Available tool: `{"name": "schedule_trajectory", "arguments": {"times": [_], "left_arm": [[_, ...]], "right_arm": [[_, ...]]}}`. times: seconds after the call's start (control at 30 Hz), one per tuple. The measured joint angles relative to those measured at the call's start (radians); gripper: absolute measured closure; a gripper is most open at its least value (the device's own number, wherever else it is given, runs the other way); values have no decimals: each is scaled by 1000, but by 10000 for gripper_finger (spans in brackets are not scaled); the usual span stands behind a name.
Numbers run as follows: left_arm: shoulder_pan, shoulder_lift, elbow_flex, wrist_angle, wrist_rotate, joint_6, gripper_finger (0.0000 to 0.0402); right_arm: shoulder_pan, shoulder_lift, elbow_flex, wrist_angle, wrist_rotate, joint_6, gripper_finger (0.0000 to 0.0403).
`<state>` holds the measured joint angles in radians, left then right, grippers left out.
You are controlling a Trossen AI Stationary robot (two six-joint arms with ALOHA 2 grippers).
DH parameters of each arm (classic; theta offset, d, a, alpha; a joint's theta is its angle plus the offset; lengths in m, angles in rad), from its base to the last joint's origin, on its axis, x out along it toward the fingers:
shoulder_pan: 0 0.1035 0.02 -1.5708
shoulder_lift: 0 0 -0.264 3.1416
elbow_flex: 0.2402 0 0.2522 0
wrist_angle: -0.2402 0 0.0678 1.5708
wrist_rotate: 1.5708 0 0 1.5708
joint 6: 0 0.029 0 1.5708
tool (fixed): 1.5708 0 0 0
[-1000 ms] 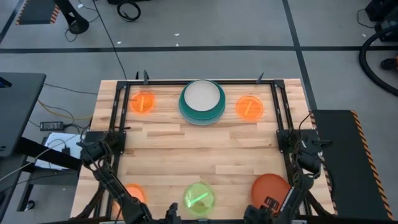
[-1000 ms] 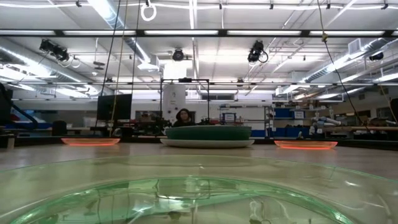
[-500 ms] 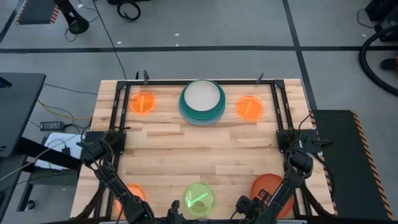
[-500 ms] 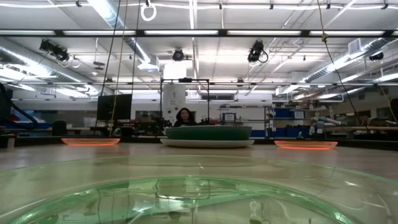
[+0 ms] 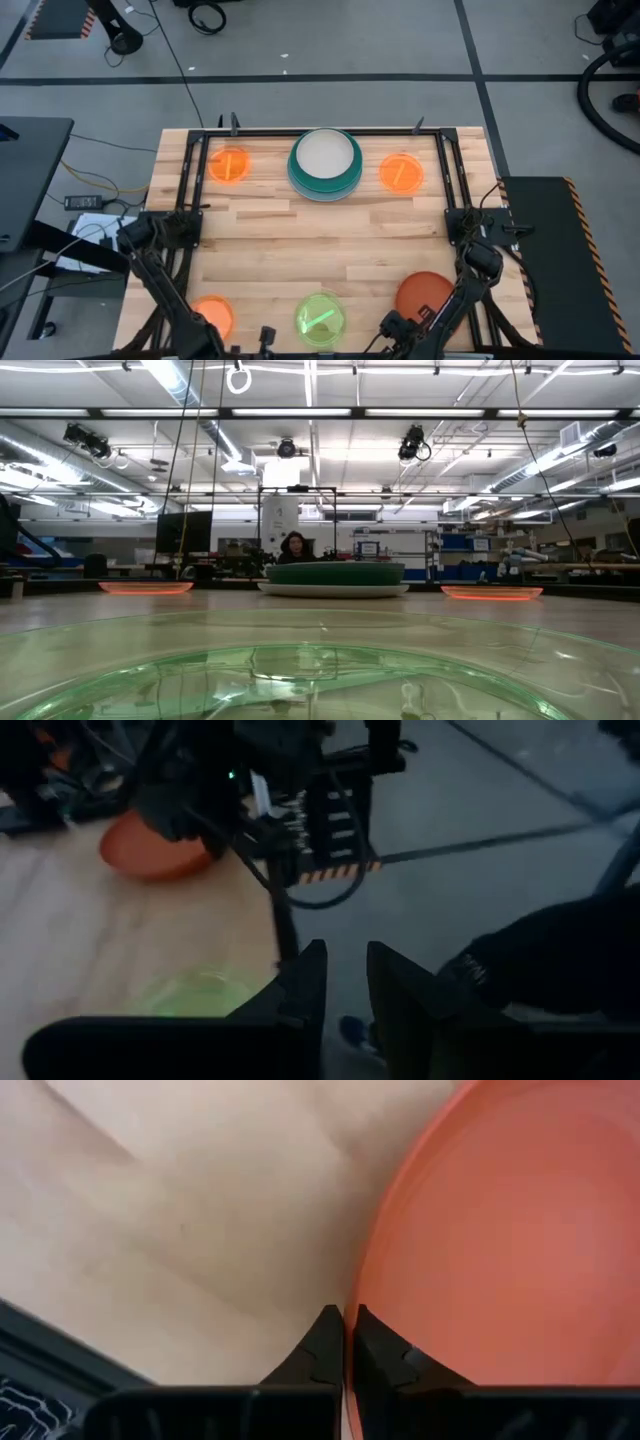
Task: Stack plastic plates
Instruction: Stack the dark orange plate on top of the gray plate
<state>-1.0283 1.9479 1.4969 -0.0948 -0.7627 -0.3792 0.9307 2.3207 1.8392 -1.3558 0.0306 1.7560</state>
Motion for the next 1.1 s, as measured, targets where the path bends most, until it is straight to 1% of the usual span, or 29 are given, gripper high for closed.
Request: {"name": "schedule_trajectory", "arguments": {"times": [0.07, 0.1, 0.2, 0.27, 0.37, 0.47, 0.53, 0.6, 0.67, 0.73, 0.8, 0.87, 0.9, 1.03, 1.1], "left_arm": [[6, -12, 0, -86, -1, -5, 319], [7, -16, 0, -155, -4, -35, 319], [26, -20, 0, -393, -23, -214, 319], [47, -20, 0, -571, -60, -359, 319], [76, -20, -1, -804, -120, -566, 319], [81, -20, -2, -973, -215, -701, 323], [77, -35, -35, -1029, -253, -780, 331], [74, -82, -115, -1048, -261, -857, 345], [78, -155, -218, -1028, -263, -926, 362], [90, -235, -330, -986, -265, -975, 381], [103, -317, -445, -916, -270, -993, 393], [120, -401, -554, -838, -274, -993, 394], [132, -439, -602, -799, -274, -981, 393], [202, -582, -775, -630, -273, -898, 386], [248, -646, -854, -518, -258, -826, 388]], "right_arm": [[-21, 0, 17, -35, 18, -44, 390], [-30, -1, 31, -59, 34, -72, 390], [-70, -5, 85, -169, 108, -201, 390], [-105, -6, 123, -212, 148, -346, 390], [-176, -9, 166, -208, 174, -602, 390], [-253, -12, 209, -195, 219, -806, 390], [-304, -12, 235, -206, 280, -928, 390], [-359, -12, 256, -213, 331, -1050, 390], [-419, -12, 270, -213, 361, -1168, 390], [-481, -12, 280, -214, 392, -1273, 390], [-547, -12, 281, -216, 465, -1332, 389], [-623, -12, 281, -215, 536, -1386, 388], [-663, -12, 281, -214, 550, -1418, 388], [-834, -12, 280, -145, 553, -1595, 388], [-914, -12, 280, -99, 542, -1709, 388]]}}
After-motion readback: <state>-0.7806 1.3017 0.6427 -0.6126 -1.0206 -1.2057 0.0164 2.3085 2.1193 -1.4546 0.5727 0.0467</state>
